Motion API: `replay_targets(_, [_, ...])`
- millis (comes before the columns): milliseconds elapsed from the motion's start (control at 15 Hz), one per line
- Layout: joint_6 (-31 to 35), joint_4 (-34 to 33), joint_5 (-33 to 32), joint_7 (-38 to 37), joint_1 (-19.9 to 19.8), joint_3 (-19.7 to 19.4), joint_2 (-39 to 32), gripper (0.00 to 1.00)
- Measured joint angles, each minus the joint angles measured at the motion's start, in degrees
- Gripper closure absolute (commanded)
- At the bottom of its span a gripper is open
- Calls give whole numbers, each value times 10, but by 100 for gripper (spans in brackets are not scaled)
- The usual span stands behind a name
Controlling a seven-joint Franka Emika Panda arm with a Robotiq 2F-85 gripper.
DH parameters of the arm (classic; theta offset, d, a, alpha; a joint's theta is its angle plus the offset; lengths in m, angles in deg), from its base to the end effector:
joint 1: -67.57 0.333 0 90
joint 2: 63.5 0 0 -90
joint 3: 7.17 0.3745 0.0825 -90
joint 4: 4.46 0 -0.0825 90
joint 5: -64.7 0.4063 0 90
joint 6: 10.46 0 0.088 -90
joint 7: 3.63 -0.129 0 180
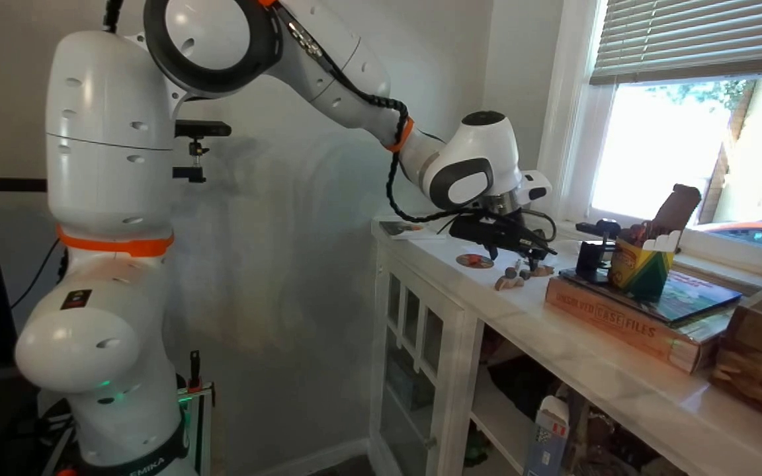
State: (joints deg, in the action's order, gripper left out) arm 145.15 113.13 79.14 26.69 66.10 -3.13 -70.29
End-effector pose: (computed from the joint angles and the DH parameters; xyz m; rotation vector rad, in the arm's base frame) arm 0.6494 0.0210 0.4685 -2.9304 -0.5489 -0.8675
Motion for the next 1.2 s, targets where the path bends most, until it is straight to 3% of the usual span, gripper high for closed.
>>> replay_targets(400, [12,-28,26,15,0,8,-32,0])
replay_targets(467, [14,-33,31,18,0,9,-37,4])
replay_targets(533, [16,-37,35,21,0,11,-43,12])
replay_targets(600, [18,-42,40,26,0,12,-48,12])
replay_targets(667, [19,-47,45,29,0,14,-53,20])
replay_targets(733, [19,-52,48,33,-1,16,-57,39])
replay_targets(867, [19,-59,53,39,-1,18,-64,46])
replay_targets(1000, [19,-65,55,46,-2,20,-72,63])
replay_targets(1067, [19,-67,55,47,-3,21,-75,31])
replay_targets(1200, [19,-71,55,50,-4,21,-81,24])
